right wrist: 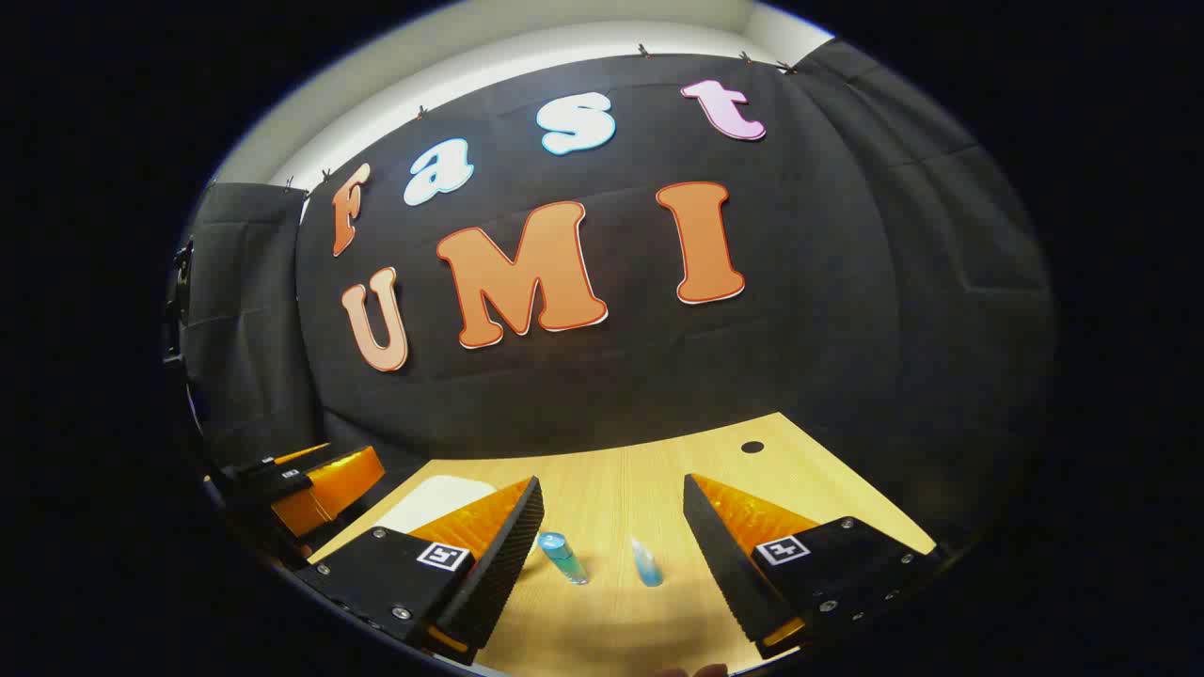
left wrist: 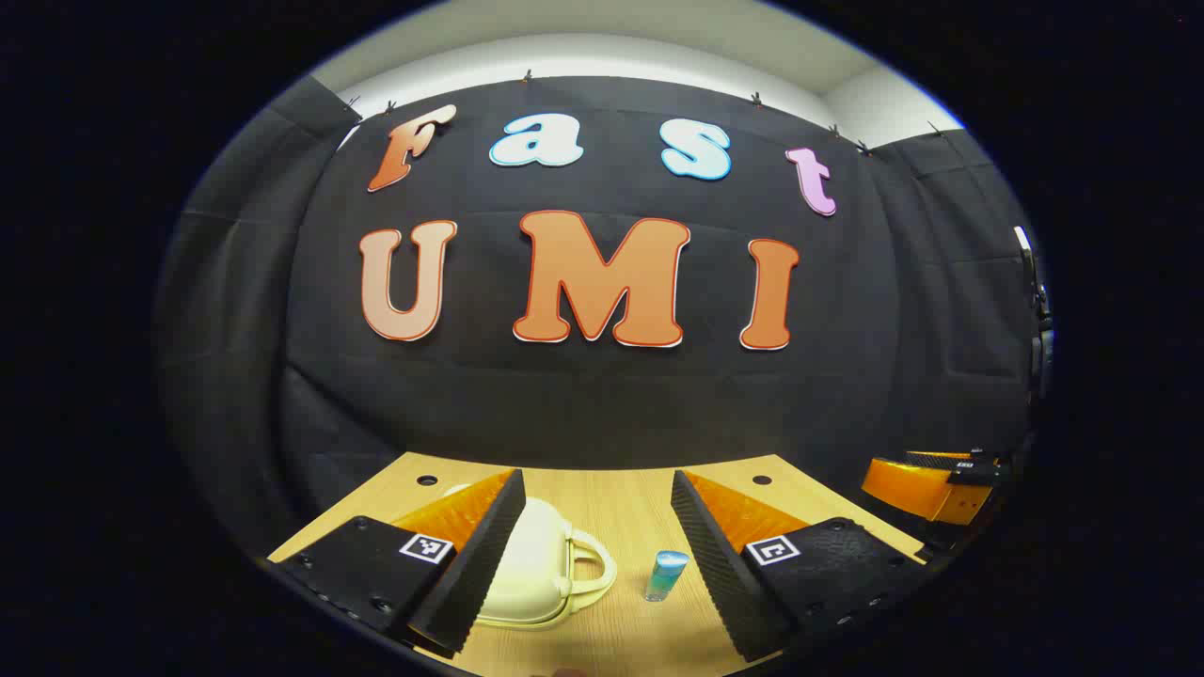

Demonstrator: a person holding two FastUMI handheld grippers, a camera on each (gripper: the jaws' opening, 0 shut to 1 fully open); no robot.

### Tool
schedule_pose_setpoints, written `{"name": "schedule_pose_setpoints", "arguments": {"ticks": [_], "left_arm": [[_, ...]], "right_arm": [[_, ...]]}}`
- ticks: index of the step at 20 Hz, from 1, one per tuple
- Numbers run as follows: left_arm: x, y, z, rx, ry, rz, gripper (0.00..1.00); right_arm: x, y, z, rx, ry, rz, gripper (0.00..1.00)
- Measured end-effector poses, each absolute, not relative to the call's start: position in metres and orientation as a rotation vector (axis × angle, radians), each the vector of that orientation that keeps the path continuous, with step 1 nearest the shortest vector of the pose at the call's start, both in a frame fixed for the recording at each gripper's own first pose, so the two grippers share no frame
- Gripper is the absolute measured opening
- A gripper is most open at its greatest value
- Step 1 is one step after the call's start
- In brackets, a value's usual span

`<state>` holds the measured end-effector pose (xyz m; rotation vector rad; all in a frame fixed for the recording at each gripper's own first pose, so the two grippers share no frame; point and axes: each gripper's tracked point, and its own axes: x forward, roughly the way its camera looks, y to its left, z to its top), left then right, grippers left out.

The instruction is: First open the suitcase, pack the skin care products into it, and then close the suitcase.

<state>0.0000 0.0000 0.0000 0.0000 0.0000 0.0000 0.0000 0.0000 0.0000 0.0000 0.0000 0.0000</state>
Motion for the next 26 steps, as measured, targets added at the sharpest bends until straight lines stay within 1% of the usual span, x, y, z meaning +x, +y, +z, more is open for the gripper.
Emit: {"name": "schedule_pose_setpoints", "arguments": {"ticks": [1,2,3,4,9,11,14,20,23,26], "left_arm": [[0.004,-0.001,0.004,-0.001,-0.005,0.015,0.97],[0.008,-0.002,0.005,-0.006,-0.009,0.031,0.94],[0.010,-0.001,0.008,-0.010,-0.012,0.047,0.94],[0.013,0.001,0.007,-0.011,-0.012,0.067,0.97],[0.013,0.004,0.014,-0.024,-0.026,0.160,0.97],[0.016,-0.004,0.007,-0.049,-0.008,0.150,0.97],[0.028,-0.004,0.001,-0.057,0.011,0.123,0.97],[0.061,0.004,-0.008,0.012,0.050,0.007,0.97],[0.072,0.017,-0.017,0.058,0.065,-0.005,0.97],[0.082,0.026,-0.039,0.123,0.097,-0.011,0.97]], "right_arm": [[0.005,-0.005,0.002,-0.019,0.007,0.016,0.95],[0.010,-0.012,0.000,-0.033,0.025,0.029,0.95],[0.015,-0.020,-0.002,-0.040,0.042,0.037,0.95],[0.019,-0.027,-0.001,-0.044,0.051,0.045,0.95],[0.039,-0.041,-0.005,-0.041,0.088,0.099,0.95],[0.045,-0.038,-0.007,-0.054,0.100,0.116,0.95],[0.051,-0.037,-0.005,-0.063,0.093,0.096,0.95],[0.061,-0.030,-0.008,-0.032,0.082,-0.022,0.95],[0.062,-0.027,-0.015,-0.029,0.081,-0.066,0.95],[0.063,-0.026,-0.022,-0.034,0.097,-0.087,0.95]]}}
